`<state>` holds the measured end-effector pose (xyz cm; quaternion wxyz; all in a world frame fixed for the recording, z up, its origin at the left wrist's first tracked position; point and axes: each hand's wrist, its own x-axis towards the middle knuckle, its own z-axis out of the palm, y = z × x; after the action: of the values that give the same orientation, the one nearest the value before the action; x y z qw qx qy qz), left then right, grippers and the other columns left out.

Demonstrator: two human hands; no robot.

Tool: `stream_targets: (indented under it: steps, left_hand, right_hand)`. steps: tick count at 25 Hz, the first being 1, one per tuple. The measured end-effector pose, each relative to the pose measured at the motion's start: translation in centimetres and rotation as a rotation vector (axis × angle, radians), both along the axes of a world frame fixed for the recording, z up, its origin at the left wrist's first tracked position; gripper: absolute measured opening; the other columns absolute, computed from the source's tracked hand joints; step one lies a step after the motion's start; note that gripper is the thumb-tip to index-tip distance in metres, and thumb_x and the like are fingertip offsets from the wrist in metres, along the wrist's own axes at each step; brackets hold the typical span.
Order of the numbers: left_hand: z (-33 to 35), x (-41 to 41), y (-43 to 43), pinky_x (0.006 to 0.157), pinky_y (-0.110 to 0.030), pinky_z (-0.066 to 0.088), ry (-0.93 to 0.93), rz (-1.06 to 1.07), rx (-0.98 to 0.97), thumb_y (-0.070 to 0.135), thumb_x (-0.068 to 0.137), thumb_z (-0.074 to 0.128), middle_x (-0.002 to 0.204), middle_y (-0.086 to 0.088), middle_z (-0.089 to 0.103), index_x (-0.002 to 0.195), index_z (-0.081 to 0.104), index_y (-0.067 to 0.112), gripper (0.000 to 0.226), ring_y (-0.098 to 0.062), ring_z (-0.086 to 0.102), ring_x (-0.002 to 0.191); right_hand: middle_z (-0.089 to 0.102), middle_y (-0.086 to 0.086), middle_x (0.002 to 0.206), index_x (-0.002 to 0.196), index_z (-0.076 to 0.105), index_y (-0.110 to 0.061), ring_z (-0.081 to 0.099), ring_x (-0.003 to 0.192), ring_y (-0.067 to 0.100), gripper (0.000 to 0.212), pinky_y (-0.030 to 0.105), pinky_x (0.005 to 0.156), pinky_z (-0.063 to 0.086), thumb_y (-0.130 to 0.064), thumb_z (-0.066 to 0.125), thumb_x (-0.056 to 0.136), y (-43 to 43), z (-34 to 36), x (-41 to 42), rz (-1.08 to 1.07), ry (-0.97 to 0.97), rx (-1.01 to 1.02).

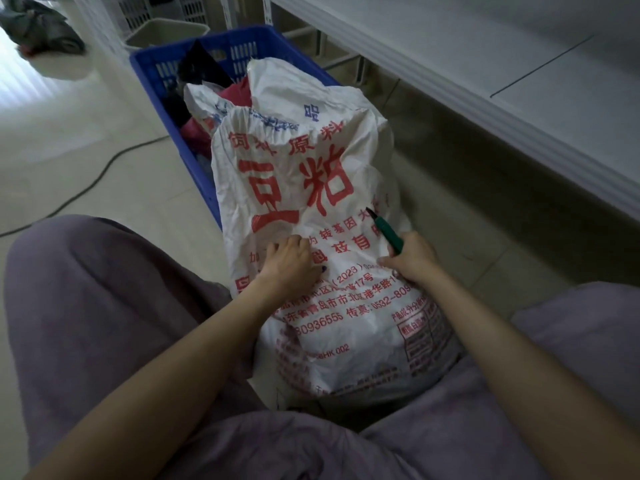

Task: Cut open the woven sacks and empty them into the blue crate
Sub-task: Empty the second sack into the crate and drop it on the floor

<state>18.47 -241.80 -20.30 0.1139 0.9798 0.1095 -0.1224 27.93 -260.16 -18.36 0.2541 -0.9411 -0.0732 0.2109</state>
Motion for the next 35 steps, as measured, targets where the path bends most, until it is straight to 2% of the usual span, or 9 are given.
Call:
stream_targets:
  steps: [4, 6, 8, 13, 19, 24, 28, 32, 35]
  left_hand:
    - [0.3, 0.3, -0.7, 0.115, -0.040, 0.014, -0.094, 0.013, -0.114, 0.050, 0.088, 0.051, 0.153, -0.010, 0.020, 0.144, 0.018, 0.007, 0.078, -0.026, 0.020, 0.140]
    - [0.8, 0.8, -0.8, 0.116, -0.040, 0.007, -0.118, 0.021, -0.136, 0.057, 0.081, 0.058, 0.157, -0.009, 0.007, 0.148, 0.007, 0.007, 0.097, -0.025, 0.009, 0.144]
    - [1.2, 1.6, -1.0, 0.116, -0.040, 0.004, -0.106, 0.035, -0.163, 0.062, 0.078, 0.058, 0.157, -0.008, 0.004, 0.148, 0.005, 0.010, 0.103, -0.023, 0.005, 0.145]
    - [3.0, 2.6, -3.2, 0.092, -0.033, 0.042, 0.097, -0.141, -0.654, 0.058, 0.091, 0.040, 0.122, 0.001, 0.053, 0.123, 0.049, 0.015, 0.055, -0.018, 0.053, 0.104]
    - [2.6, 1.9, -5.1, 0.057, -0.027, 0.047, -0.235, -0.184, -0.320, 0.030, 0.095, 0.051, 0.078, -0.004, 0.063, 0.083, 0.059, 0.010, 0.025, -0.020, 0.061, 0.068]
    - [4.8, 1.8, -3.3, 0.062, -0.029, 0.056, -0.475, 0.000, -0.552, 0.024, 0.093, 0.056, 0.076, -0.003, 0.067, 0.080, 0.065, 0.008, 0.023, -0.016, 0.064, 0.066]
    - [6.5, 3.3, -2.0, 0.074, -0.034, 0.058, -0.625, 0.239, -0.821, 0.021, 0.093, 0.055, 0.085, -0.008, 0.070, 0.088, 0.067, 0.007, 0.019, -0.020, 0.068, 0.078]
    - [7.1, 5.0, -1.0, 0.078, -0.038, 0.057, -0.678, 0.327, -0.875, 0.025, 0.092, 0.057, 0.085, -0.005, 0.071, 0.088, 0.069, 0.009, 0.020, -0.018, 0.069, 0.080]
    - [7.2, 5.2, -0.8, 0.079, -0.040, 0.057, -0.685, 0.335, -0.900, 0.027, 0.092, 0.057, 0.087, -0.005, 0.072, 0.089, 0.069, 0.012, 0.019, -0.018, 0.069, 0.082]
  right_hand:
    - [0.066, 0.006, 0.097, 0.108, 0.066, -0.013, 0.061, 0.095, 0.024, 0.024, 0.031, 0.079, 0.046, -0.015, 0.069, 0.085, -0.4, 1.2, -0.2, -0.086, -0.105, 0.148]
    - [0.059, -0.002, 0.079, 0.081, 0.059, -0.021, 0.057, 0.081, 0.020, 0.011, 0.031, 0.071, 0.046, -0.017, 0.069, 0.085, -1.1, 2.7, 0.0, -0.139, -0.115, 0.268]
    - [0.051, -0.003, 0.067, 0.065, 0.046, -0.022, 0.052, 0.069, 0.018, 0.030, 0.030, 0.065, 0.043, -0.019, 0.068, 0.085, -1.9, 3.8, 0.2, -0.170, -0.166, 0.338]
    - [0.051, -0.002, 0.066, 0.063, 0.041, -0.022, 0.053, 0.067, 0.017, 0.035, 0.032, 0.067, 0.046, -0.020, 0.069, 0.084, -2.7, 5.1, 0.6, -0.264, -0.219, 0.528]
    - [0.051, -0.004, 0.066, 0.062, 0.042, -0.023, 0.053, 0.068, 0.015, 0.037, 0.032, 0.071, 0.048, -0.018, 0.074, 0.079, -1.8, 4.4, 1.3, -0.332, -0.255, 0.605]
    - [0.052, -0.007, 0.064, 0.062, 0.042, -0.022, 0.052, 0.057, 0.003, 0.037, 0.020, 0.062, 0.045, -0.018, 0.073, 0.081, -1.7, 5.7, 1.8, -0.370, -0.232, 0.794]
    - [0.066, -0.009, 0.094, 0.071, 0.056, -0.018, 0.063, 0.085, 0.006, 0.022, 0.024, 0.076, 0.050, -0.027, 0.074, 0.081, -2.9, 5.7, 0.9, -0.111, -0.092, 0.556]
    - [0.061, -0.011, 0.081, 0.078, 0.054, -0.029, 0.059, 0.077, 0.008, 0.023, 0.022, 0.066, 0.046, -0.031, 0.077, 0.076, -3.2, 4.9, -0.2, 0.016, 0.027, 0.365]
    - [0.056, -0.012, 0.070, 0.067, 0.049, -0.032, 0.053, 0.065, 0.006, 0.028, 0.028, 0.066, 0.048, -0.030, 0.074, 0.080, -2.2, 3.2, -0.4, -0.032, -0.215, 0.304]
